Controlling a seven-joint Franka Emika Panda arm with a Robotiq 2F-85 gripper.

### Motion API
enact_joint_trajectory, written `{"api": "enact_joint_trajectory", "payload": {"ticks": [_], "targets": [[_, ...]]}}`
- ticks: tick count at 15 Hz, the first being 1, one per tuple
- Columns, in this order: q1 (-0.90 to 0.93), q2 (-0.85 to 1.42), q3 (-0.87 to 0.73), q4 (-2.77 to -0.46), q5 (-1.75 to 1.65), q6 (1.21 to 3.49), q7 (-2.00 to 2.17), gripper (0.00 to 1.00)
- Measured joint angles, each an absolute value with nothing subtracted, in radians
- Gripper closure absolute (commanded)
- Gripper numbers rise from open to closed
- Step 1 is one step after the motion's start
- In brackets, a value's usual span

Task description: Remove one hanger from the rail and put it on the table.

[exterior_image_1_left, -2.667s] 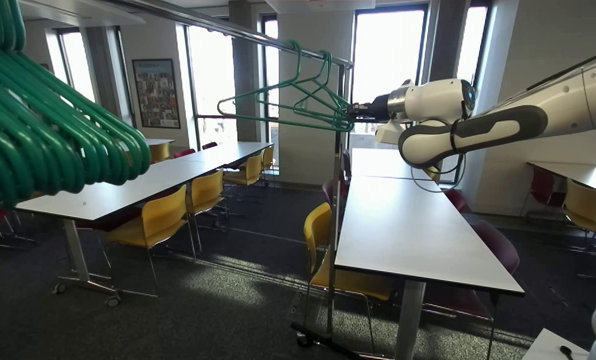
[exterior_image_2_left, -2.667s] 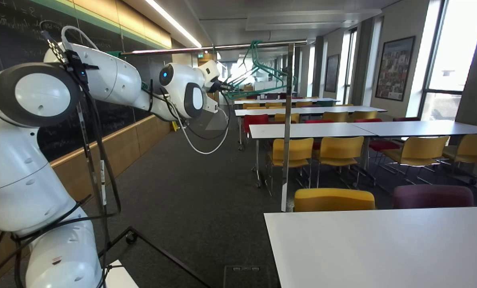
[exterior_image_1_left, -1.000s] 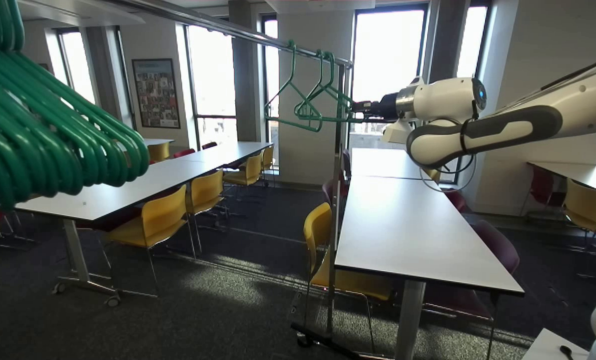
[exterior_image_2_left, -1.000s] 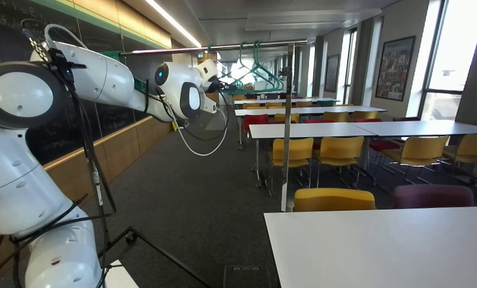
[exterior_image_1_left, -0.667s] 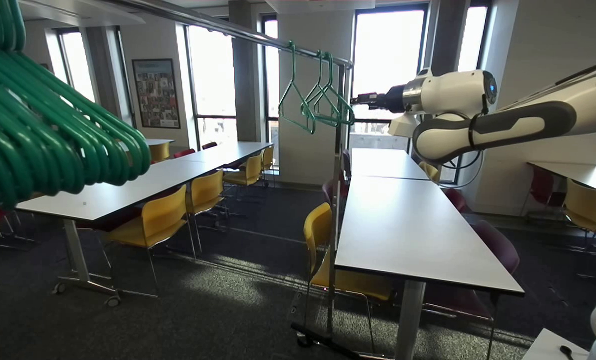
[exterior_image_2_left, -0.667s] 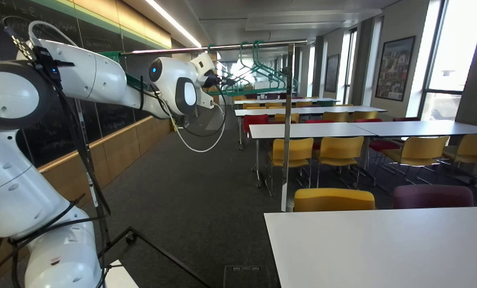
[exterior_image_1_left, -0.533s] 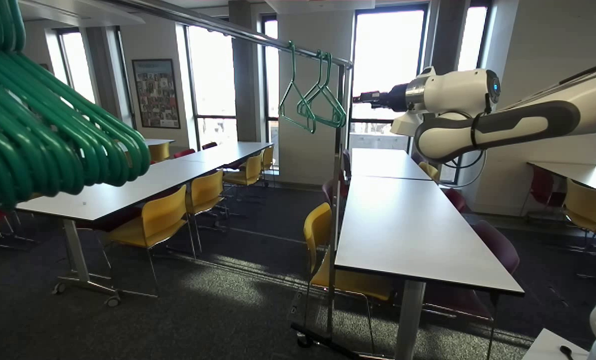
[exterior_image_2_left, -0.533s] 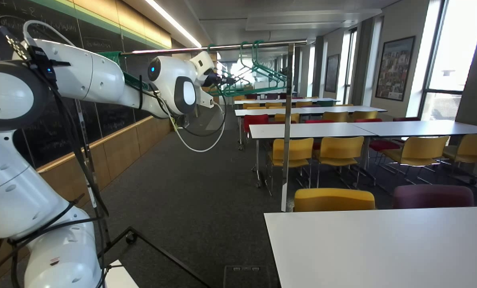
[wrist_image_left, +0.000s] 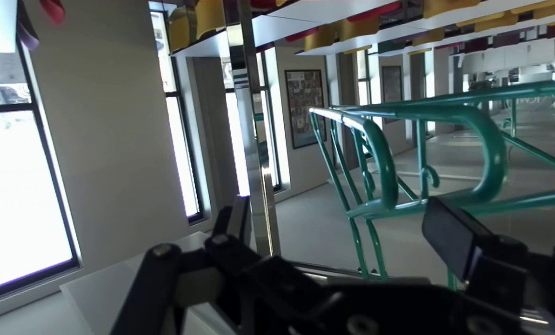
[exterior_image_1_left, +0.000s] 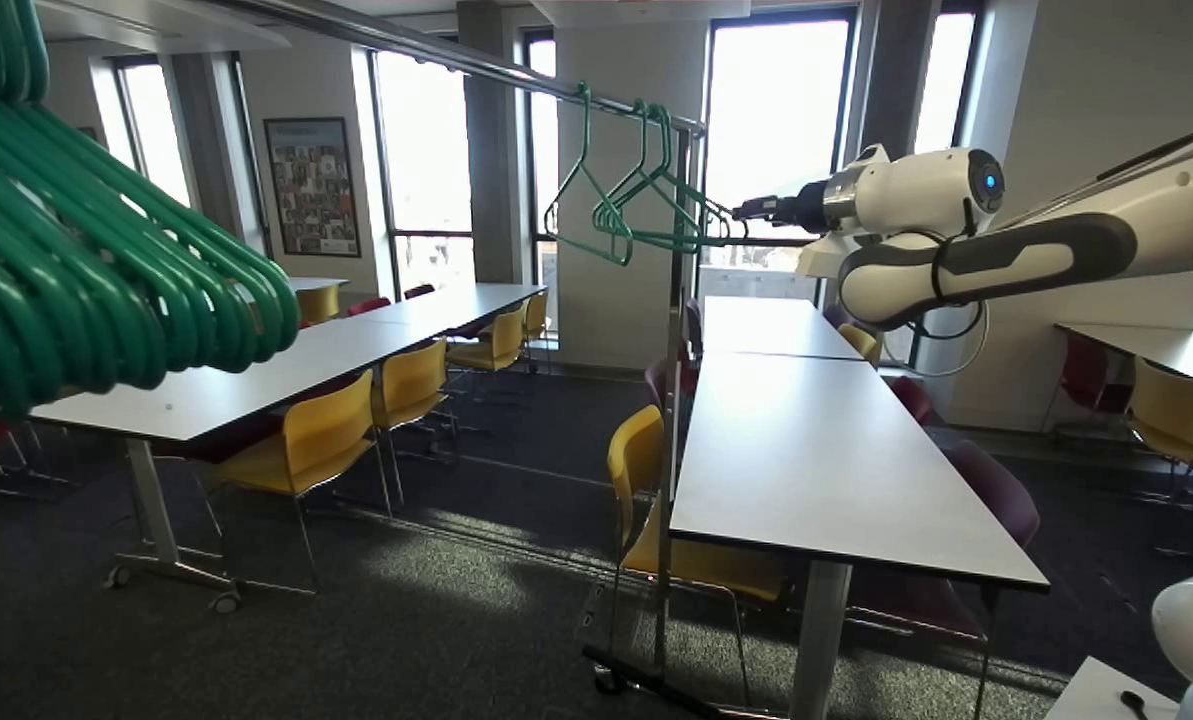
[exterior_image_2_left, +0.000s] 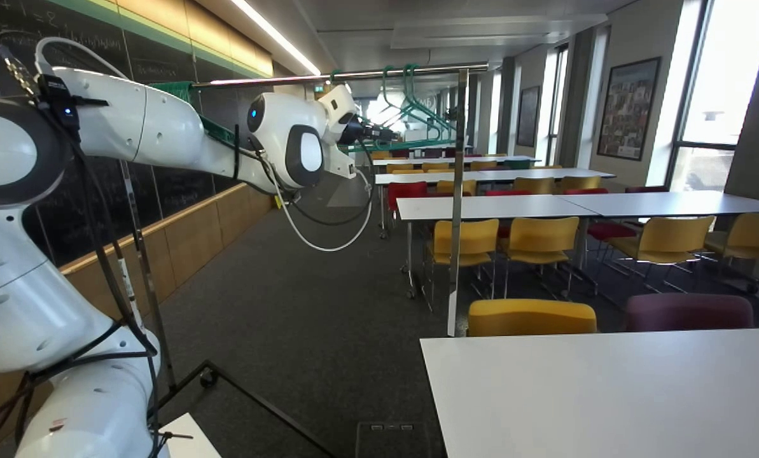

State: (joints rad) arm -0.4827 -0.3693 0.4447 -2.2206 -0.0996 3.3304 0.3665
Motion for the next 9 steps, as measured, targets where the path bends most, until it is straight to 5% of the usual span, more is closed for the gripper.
{"api": "enact_joint_trajectory", "payload": {"ticks": [9], "targets": [[-0.916, -0.375, 0.817, -2.169, -0.098, 3.336, 0.390, 0.00]]}}
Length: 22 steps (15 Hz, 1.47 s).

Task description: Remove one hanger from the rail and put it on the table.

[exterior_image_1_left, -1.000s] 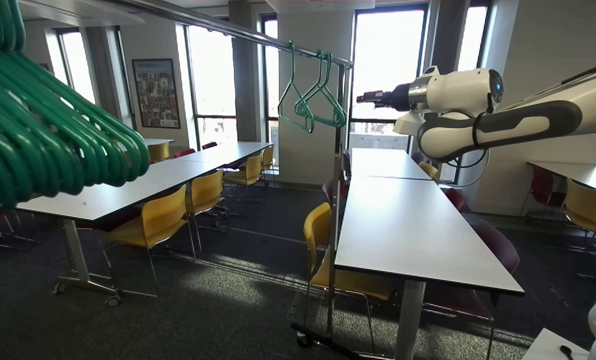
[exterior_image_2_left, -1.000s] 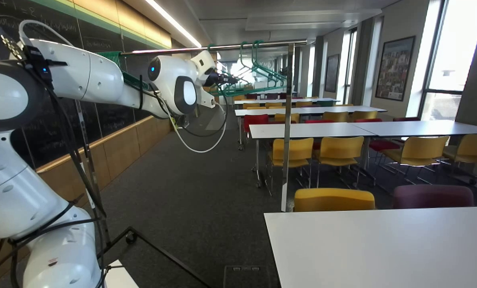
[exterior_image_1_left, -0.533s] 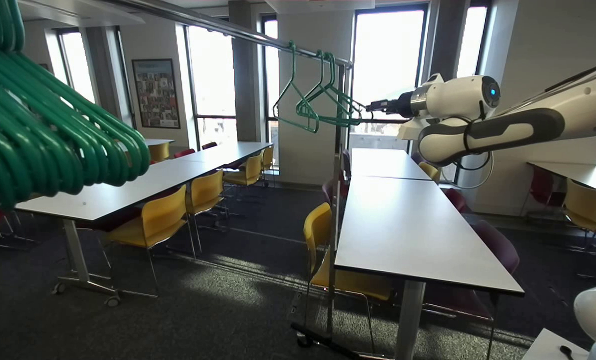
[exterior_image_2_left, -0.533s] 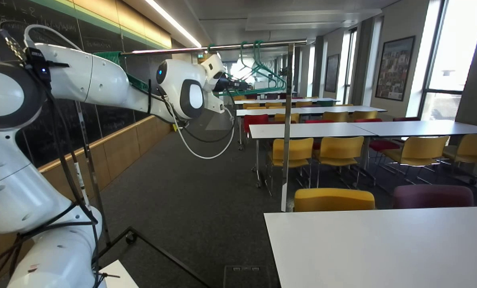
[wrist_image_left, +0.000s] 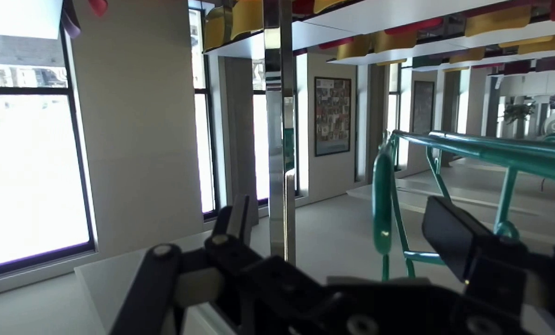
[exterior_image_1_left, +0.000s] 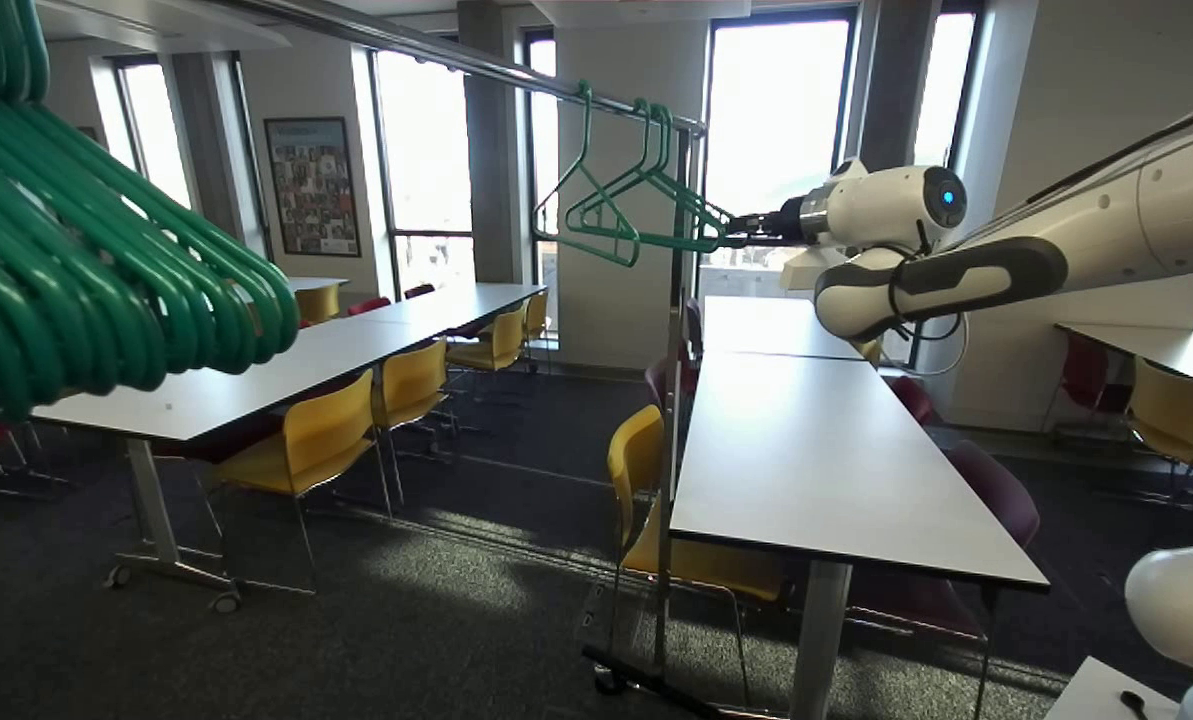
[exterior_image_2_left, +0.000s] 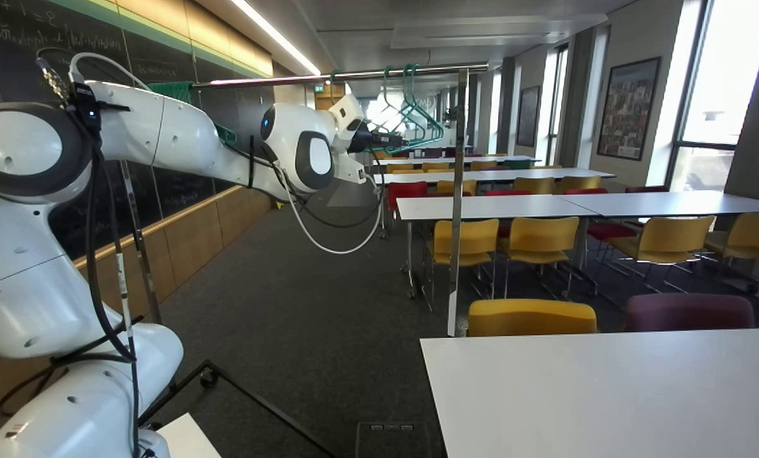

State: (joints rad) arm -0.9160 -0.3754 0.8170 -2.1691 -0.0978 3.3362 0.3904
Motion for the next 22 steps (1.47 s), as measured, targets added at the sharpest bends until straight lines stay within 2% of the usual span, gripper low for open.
{"api": "enact_joint_trajectory", "payload": {"ticks": [4, 10, 11, 12, 14, 22], "targets": [[-1.077, -0.397, 0.962, -2.130, -0.095, 3.342, 0.407, 0.00], [-1.146, -0.397, 1.032, -2.095, -0.095, 3.342, 0.408, 0.00], [-1.149, -0.396, 1.034, -2.093, -0.095, 3.342, 0.408, 0.25], [-1.151, -0.394, 1.035, -2.092, -0.096, 3.342, 0.408, 0.28], [-1.152, -0.384, 1.035, -2.090, -0.096, 3.342, 0.408, 0.40], [-1.145, -0.348, 1.037, -2.084, -0.097, 3.339, 0.408, 1.00]]}}
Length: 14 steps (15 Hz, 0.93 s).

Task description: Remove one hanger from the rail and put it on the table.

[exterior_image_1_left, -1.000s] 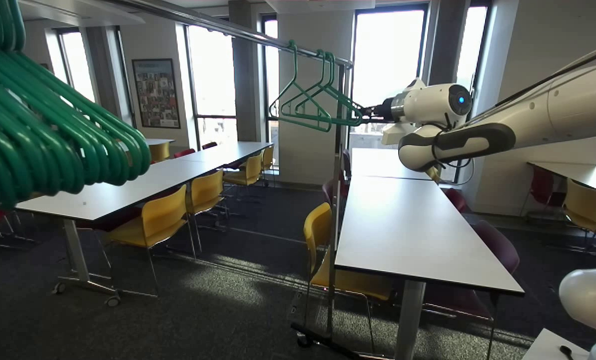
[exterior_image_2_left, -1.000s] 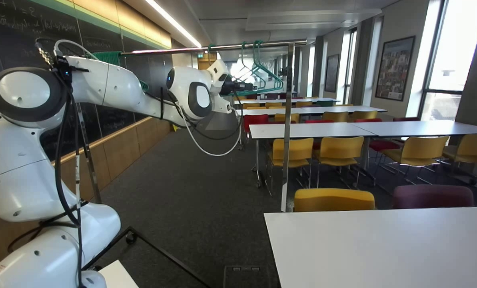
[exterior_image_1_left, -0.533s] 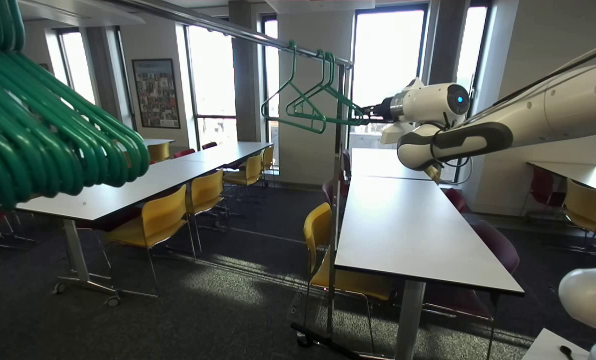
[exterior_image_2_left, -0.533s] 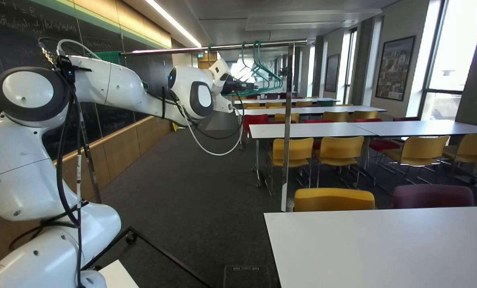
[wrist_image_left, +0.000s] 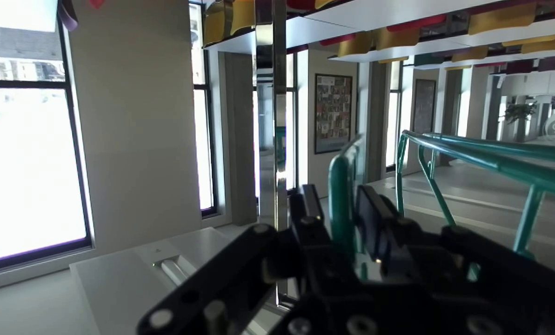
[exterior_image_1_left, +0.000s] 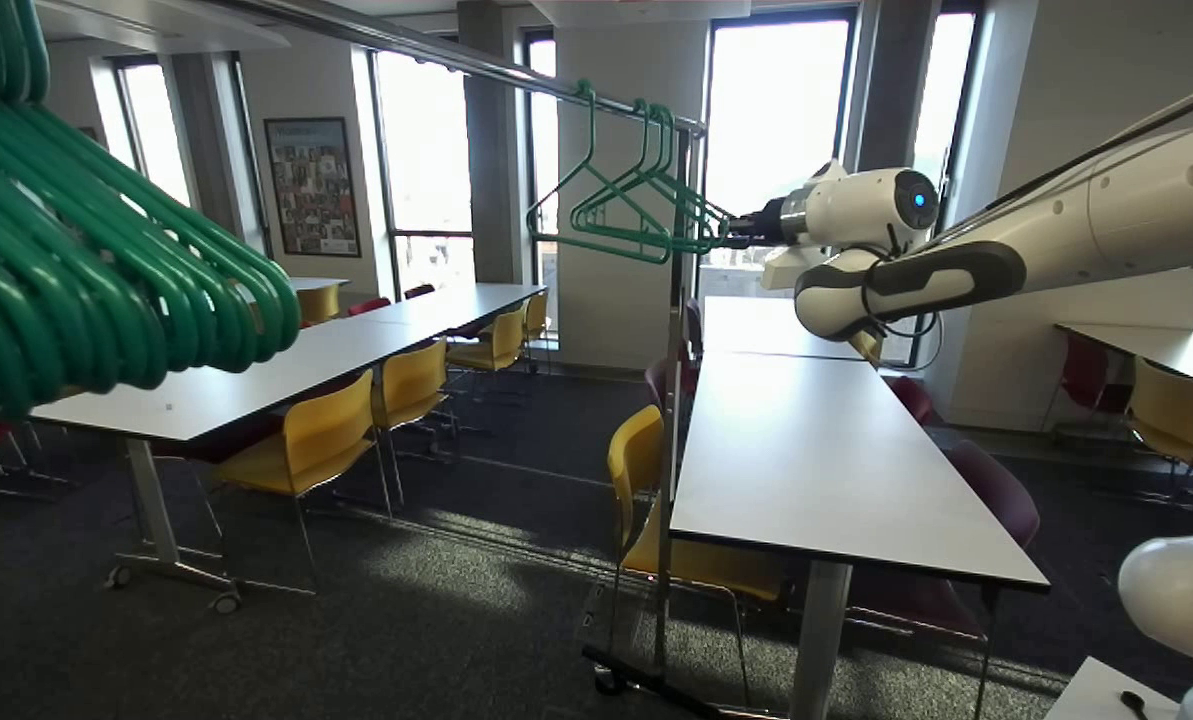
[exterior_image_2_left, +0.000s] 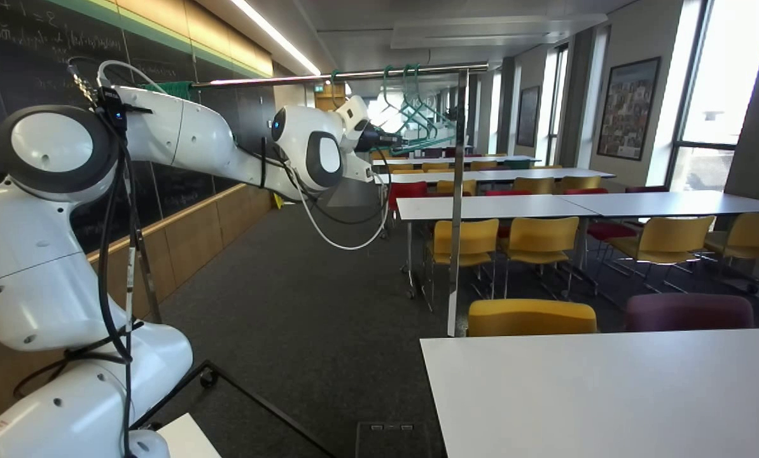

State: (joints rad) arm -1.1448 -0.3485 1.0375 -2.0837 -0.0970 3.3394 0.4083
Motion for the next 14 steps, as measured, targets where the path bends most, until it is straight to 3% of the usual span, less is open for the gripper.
{"api": "enact_joint_trajectory", "payload": {"ticks": [14], "targets": [[-1.082, -0.352, 0.992, -2.028, -0.094, 3.333, 0.410, 0.99]]}}
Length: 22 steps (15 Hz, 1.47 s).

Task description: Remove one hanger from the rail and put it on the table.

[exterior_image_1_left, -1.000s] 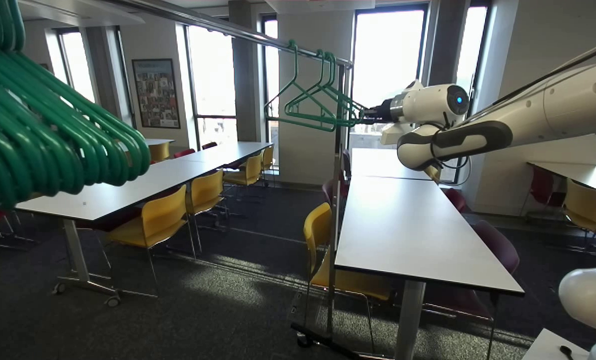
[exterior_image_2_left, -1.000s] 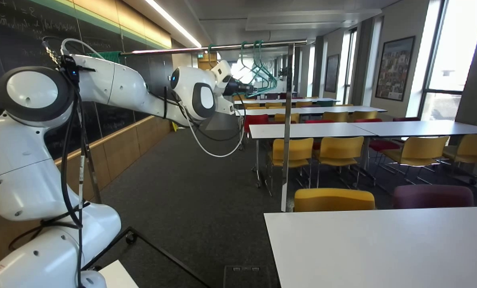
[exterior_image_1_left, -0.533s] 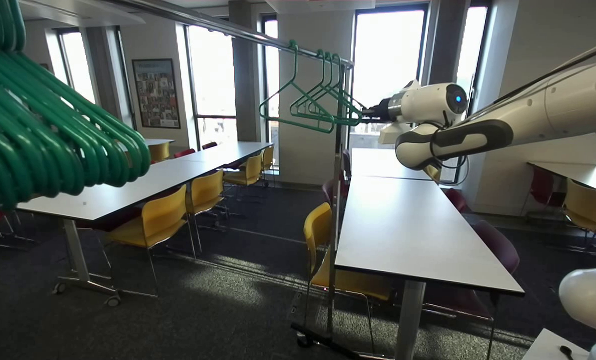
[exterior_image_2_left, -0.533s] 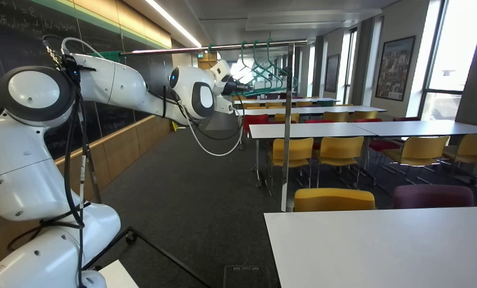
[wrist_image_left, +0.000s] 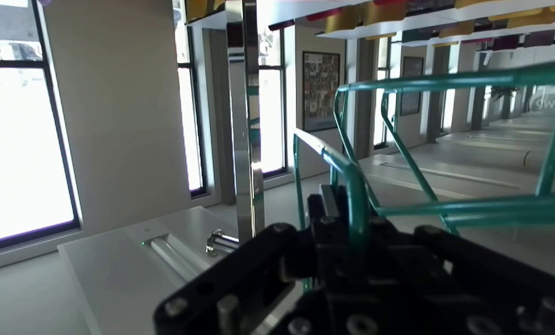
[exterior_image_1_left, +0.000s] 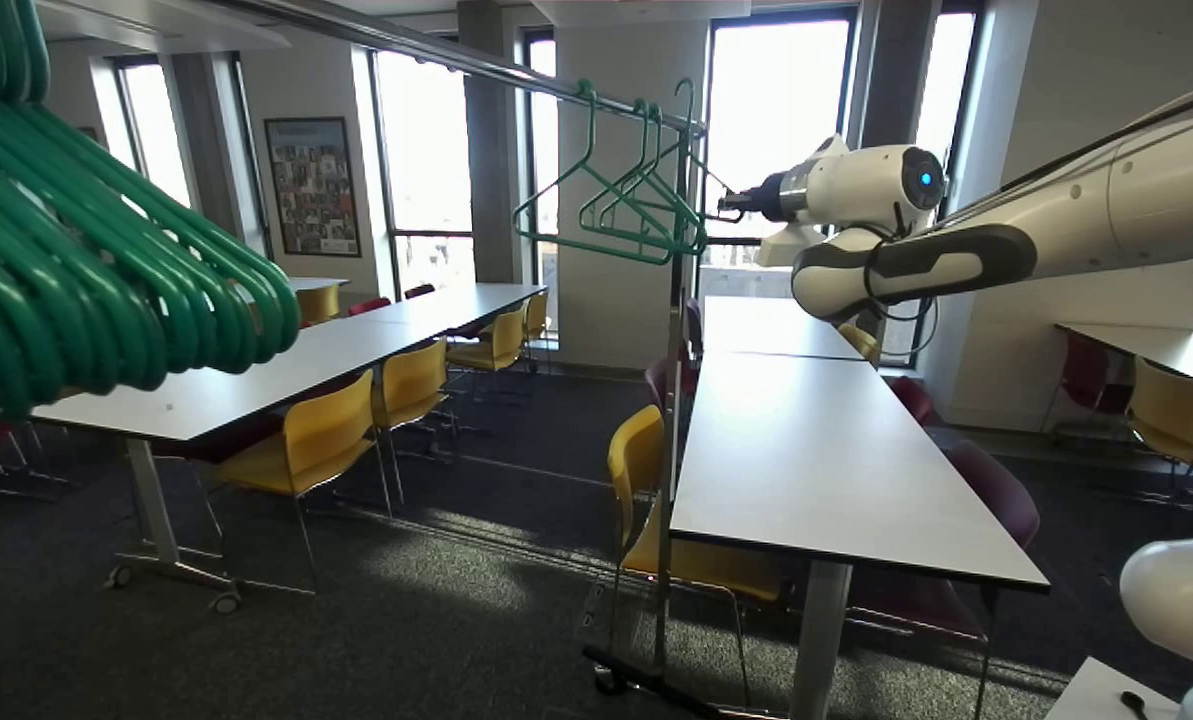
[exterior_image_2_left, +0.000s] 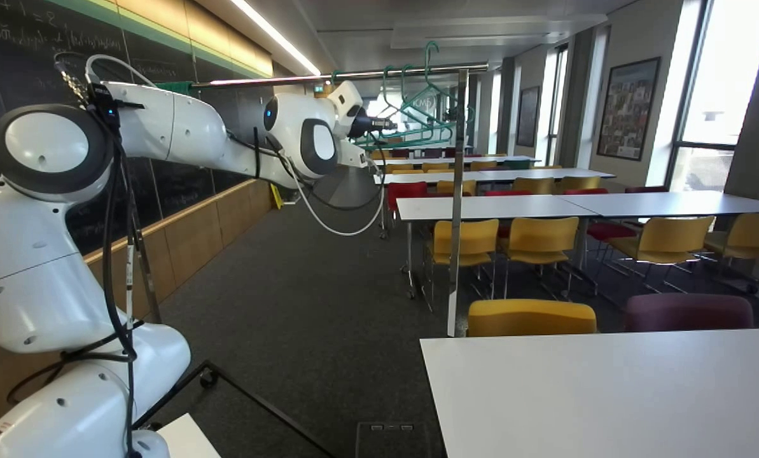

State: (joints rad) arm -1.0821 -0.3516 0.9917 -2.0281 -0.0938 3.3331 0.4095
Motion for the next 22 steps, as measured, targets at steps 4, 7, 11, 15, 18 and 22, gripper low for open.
{"api": "enact_joint_trajectory", "payload": {"ticks": [4, 7, 11, 15, 18, 22], "targets": [[-1.022, -0.379, 0.928, -1.997, -0.091, 3.327, 0.422, 0.99], [-0.919, -0.390, 0.859, -2.011, -0.091, 3.287, 0.433, 0.99], [-0.672, -0.413, 0.703, -2.093, -0.091, 3.246, 0.424, 0.99], [-0.413, -0.496, 0.506, -2.233, -0.091, 3.173, 0.385, 0.99], [-0.300, -0.596, 0.397, -2.331, -0.091, 3.089, 0.365, 0.99], [-0.257, -0.709, 0.344, -2.420, -0.091, 2.997, 0.354, 0.99]]}}
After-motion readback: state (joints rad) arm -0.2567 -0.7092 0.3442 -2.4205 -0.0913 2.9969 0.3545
